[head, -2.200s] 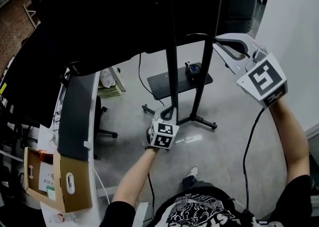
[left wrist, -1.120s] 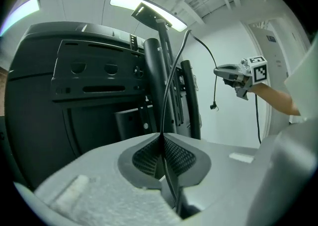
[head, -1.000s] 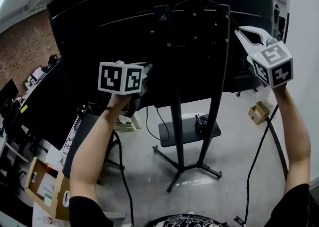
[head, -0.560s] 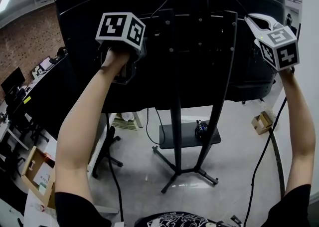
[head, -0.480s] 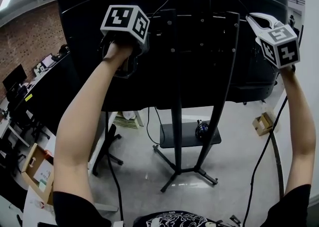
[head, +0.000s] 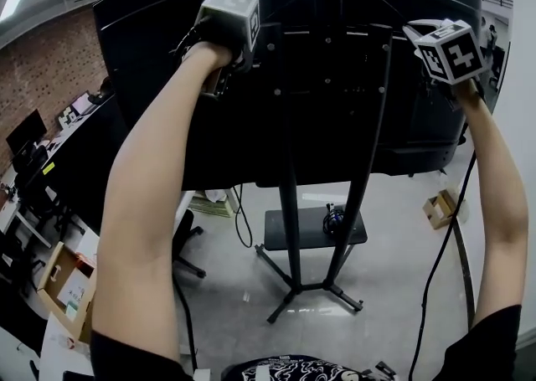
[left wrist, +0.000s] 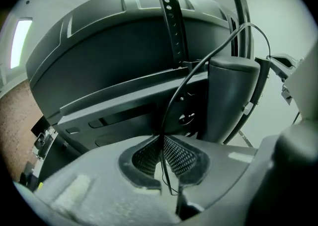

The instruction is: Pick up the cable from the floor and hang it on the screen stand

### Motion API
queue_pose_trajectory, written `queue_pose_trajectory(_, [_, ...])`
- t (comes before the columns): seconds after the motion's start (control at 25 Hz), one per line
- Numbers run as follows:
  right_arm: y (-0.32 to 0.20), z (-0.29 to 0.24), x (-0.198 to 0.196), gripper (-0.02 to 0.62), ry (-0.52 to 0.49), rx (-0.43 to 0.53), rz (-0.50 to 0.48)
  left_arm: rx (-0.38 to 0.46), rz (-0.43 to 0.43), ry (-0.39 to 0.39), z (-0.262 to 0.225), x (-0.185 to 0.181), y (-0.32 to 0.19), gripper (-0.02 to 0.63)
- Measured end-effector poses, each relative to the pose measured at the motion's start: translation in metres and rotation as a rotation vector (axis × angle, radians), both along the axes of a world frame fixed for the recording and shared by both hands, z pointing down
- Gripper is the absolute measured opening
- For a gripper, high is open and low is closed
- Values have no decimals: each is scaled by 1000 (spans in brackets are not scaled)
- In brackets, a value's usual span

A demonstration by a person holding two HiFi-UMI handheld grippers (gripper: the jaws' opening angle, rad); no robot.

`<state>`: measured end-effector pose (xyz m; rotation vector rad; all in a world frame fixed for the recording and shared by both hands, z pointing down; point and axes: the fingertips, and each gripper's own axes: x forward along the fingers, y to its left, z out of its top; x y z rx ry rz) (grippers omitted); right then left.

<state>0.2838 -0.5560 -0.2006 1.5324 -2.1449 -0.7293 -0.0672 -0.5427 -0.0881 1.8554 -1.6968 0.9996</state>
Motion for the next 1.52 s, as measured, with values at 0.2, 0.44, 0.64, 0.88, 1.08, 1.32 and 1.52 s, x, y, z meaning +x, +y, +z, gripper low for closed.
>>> queue_pose_trajectory(0.2, [-15, 30, -6, 15, -36, -163, -43, -21, 3, -39, 11, 2, 3, 25])
queue_pose_trajectory(0.44, [-26, 49, -8, 15, -244, -257, -96, 3, 36, -25, 21, 12, 2, 25])
queue_pose_trajectory(0.64, [-34, 61, -12, 17, -355, -360, -81, 40, 5, -28, 19, 7, -2, 25])
queue_pose_trajectory(0.88, [-30, 69, -15, 18, -484, -368, -149, 100, 100, -46, 21, 21, 3, 31])
queue_pose_trajectory(1.08, [-24, 76, -6, 58, -491, -264, -85, 288, 212, -128, 16, 26, 6, 55])
queue_pose_trajectory(1.32, [-5, 78, 5, 106, -504, -133, -6, 488, 287, -198, 11, 33, 18, 71])
queue_pose_trajectory(1.52, [24, 81, 1, 112, -483, -69, 30, 599, 279, -148, 8, 29, 29, 70])
